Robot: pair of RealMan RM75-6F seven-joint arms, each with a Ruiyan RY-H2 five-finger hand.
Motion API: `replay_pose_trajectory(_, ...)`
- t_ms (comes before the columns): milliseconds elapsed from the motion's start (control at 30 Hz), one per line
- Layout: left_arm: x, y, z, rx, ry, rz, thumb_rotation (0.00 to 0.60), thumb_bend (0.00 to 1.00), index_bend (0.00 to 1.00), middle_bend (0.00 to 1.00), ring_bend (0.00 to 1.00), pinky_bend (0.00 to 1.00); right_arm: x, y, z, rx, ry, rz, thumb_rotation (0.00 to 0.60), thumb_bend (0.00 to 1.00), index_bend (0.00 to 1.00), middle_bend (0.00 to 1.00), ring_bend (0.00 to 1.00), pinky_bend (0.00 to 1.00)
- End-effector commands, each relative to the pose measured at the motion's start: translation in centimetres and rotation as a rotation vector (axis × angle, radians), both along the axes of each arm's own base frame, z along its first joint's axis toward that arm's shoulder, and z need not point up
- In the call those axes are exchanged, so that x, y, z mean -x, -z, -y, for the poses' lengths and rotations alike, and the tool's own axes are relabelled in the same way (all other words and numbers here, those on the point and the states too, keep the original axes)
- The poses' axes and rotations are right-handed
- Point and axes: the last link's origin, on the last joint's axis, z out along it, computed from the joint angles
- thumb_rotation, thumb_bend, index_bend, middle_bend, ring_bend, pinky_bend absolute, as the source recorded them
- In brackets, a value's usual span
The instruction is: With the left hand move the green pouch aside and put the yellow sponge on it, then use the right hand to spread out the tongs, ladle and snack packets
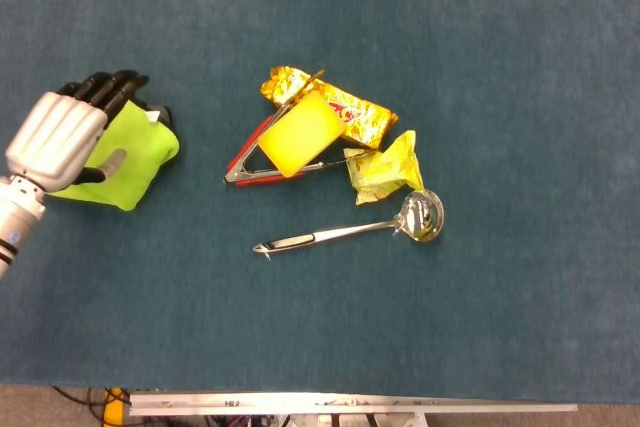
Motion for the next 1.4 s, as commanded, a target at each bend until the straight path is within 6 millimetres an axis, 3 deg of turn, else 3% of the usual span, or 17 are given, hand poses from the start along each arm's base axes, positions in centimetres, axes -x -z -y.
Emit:
replay_pose_trajectory(33,-1.6,-0.1,0.0,0.001,-0.001,0.067,0.600,0.36,0.05,0.10,0.14,0.30,-0.1,0.1,0.1,-0.007,-0.004,-0.004,0.600,0.12,0.03,0.27,0.22,0.41)
replay_pose_trajectory(500,-8.3,3.6,2.1,0.170,-0.005,0.153,0.600,0.35,0.08,0.11,0.14,0.30,-0.6,0.6,0.4,-0.032,-0.028,-0.009,0.600,0.12,0.03,0.27,0.22,0.41)
replay_pose_trajectory(767,-10.8,6.4,1.6,0.190,0.001,0.153,0.600,0.34,0.08,0.10,0.14,0.30,-0.1,0.3,0.3,-0.028,-0.017,-0.005,0.600,0.12,0.03,0.27,0.22,0.41)
replay_pose_trajectory(1233,-14.3,10.8,0.2,0.205,-0.031,0.206,0.490,0.29,0.00,0.04,0.09,0.30,0.7,0.2,0.8,-0.030,0.001,-0.002,0.600,0.12,0.03,0.27,0.22,0.41)
replay_pose_trajectory(1400,-14.7,12.3,-0.1,0.198,-0.040,0.171,0.466,0.27,0.00,0.00,0.01,0.25,0.9,0.1,0.7,-0.025,0.010,0.001,0.600,0.12,0.03,0.27,0.22,0.41)
